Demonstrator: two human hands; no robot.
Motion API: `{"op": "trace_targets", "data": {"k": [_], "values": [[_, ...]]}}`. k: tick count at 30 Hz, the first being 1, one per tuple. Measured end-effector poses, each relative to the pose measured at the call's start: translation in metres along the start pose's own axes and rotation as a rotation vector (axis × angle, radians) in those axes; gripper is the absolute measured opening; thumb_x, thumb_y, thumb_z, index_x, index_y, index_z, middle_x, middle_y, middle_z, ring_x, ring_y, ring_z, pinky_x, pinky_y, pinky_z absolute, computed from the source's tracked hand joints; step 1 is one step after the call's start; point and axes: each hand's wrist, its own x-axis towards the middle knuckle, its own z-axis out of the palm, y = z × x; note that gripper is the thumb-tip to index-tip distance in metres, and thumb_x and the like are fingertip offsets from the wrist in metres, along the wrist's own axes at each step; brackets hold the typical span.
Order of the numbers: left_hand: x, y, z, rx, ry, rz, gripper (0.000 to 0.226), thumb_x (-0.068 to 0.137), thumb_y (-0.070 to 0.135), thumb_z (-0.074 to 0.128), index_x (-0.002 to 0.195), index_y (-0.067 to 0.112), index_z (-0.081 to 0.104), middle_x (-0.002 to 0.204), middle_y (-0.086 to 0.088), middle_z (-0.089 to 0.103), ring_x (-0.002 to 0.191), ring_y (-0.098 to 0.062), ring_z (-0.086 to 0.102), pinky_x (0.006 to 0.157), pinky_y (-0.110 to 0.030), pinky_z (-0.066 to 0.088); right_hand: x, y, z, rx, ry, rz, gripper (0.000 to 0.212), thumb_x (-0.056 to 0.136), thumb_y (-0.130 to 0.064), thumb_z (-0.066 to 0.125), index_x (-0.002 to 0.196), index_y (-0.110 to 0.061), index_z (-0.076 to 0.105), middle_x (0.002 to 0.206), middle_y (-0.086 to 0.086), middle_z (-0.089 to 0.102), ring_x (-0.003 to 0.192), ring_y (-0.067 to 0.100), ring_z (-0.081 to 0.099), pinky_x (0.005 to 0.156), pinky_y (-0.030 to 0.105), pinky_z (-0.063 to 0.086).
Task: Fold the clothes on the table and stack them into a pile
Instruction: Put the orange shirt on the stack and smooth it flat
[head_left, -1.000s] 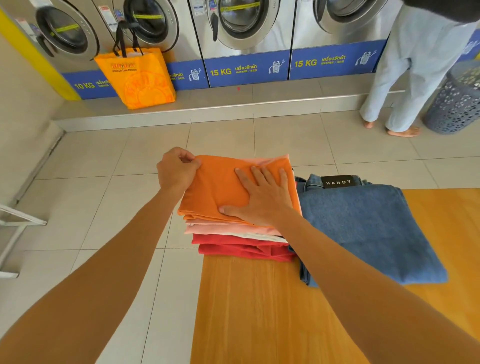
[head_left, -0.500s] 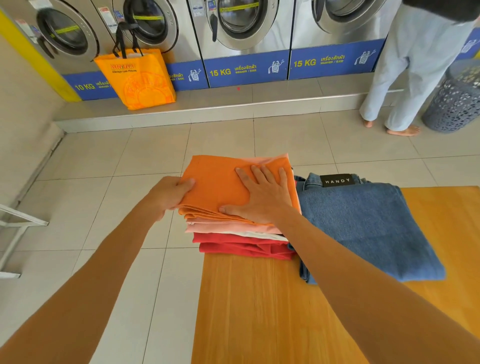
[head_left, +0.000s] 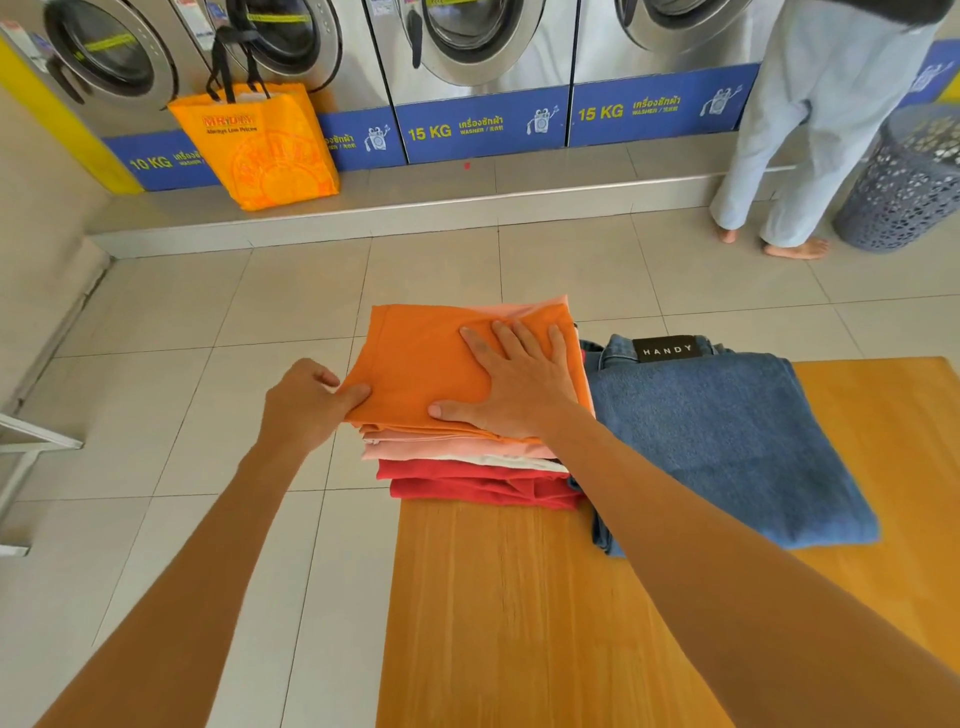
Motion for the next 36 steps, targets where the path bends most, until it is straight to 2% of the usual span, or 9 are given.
{"op": "trace_targets", "data": {"k": [4,8,12,15,18,21,30,33,36], "values": [[-0.007,0.049,0.017,-0.073,0.39,0.392,0.032,0.092,0.002,0.05,0.114,0.019,0.065,0.119,-0.004,0.064,0.116,-0.024,0.056,0.1,-0.036,0.045,0.001,-0.001,0.001,0.002,0.012,0.007,0.118,0.058,-0.104,0.019,0.158,-0.044,0.002,0.17,-0.001,0.003,0.156,0.025,-0.002,0.12,0.06,-0.01],[-0.017,0.085,0.053,-0.052,0.067,0.651,0.039,0.105,0.018,0.035,0.142,0.016,0.049,0.149,-0.002,0.048,0.143,-0.018,0.036,0.118,-0.033,0.027,-0.001,0.001,0.001,0.012,0.033,0.003,0.128,0.057,-0.102,0.019,0.161,-0.028,0.007,0.17,-0.001,0.006,0.156,0.021,0.001,0.121,0.057,-0.01],[0.03,0.044,0.061,0.256,-0.118,0.261,0.064,0.102,0.052,0.008,0.155,0.02,0.023,0.161,-0.007,0.026,0.15,-0.028,0.019,0.119,-0.058,0.013,0.0,0.005,-0.001,0.009,0.003,0.018,0.136,0.057,-0.103,0.024,0.162,-0.018,0.004,0.17,0.0,0.004,0.156,0.019,-0.001,0.122,0.055,-0.01],[0.044,0.031,0.041,0.374,-0.156,-0.066,0.068,0.101,0.052,0.007,0.151,0.014,0.035,0.162,-0.011,0.02,0.152,-0.031,0.008,0.116,-0.065,-0.001,0.0,0.003,0.0,0.005,-0.01,0.014,0.137,0.057,-0.104,0.024,0.161,-0.018,0.003,0.17,0.0,0.004,0.156,0.02,-0.001,0.122,0.056,-0.009],[0.03,0.049,0.037,0.362,0.208,0.3,0.051,0.105,0.034,0.023,0.148,0.01,0.036,0.164,-0.011,0.014,0.153,-0.027,0.002,0.119,-0.057,-0.003,0.001,0.001,0.0,-0.01,0.008,0.026,0.136,0.057,-0.104,0.021,0.161,-0.018,0.005,0.17,0.001,0.006,0.156,0.02,0.0,0.122,0.056,-0.01],[0.001,0.078,0.057,0.158,0.113,0.62,0.05,0.106,0.033,0.026,0.152,0.013,0.033,0.164,-0.006,0.02,0.153,-0.021,0.008,0.123,-0.046,0.006,-0.002,0.001,0.001,-0.02,0.041,0.01,0.129,0.063,-0.1,0.015,0.161,-0.017,0.011,0.169,0.0,0.009,0.156,0.019,0.003,0.122,0.056,-0.008],[-0.011,0.078,0.096,0.293,0.017,0.488,0.063,0.101,0.054,0.008,0.158,0.025,0.009,0.166,-0.002,0.004,0.153,-0.024,-0.002,0.122,-0.045,-0.003,-0.012,0.063,-0.021,0.108,0.043,0.155,0.065,0.1,-0.065,0.023,0.157,-0.034,0.025,0.167,-0.003,0.02,0.155,0.022,0.01,0.119,0.064,-0.001],[-0.016,0.08,0.099,0.343,0.024,0.463,0.068,0.099,0.059,0.007,0.158,0.025,0.006,0.166,-0.004,0.002,0.153,-0.026,-0.003,0.122,-0.047,-0.003,-0.014,0.081,-0.036,0.243,0.004,0.449,0.071,0.097,-0.069,0.027,0.141,-0.019,0.053,0.141,0.013,0.057,0.139,0.036,0.041,0.115,0.064,0.021],[-0.015,0.078,0.099,0.337,0.013,0.453,0.072,0.096,0.064,0.006,0.158,0.027,0.006,0.166,-0.003,0.0,0.153,-0.026,-0.005,0.122,-0.049,-0.003,-0.03,0.067,-0.048,0.38,0.317,0.467,0.048,0.095,-0.052,0.052,0.125,-0.015,0.055,0.117,0.008,0.066,0.112,0.031,0.059,0.092,0.049,0.048]]}}
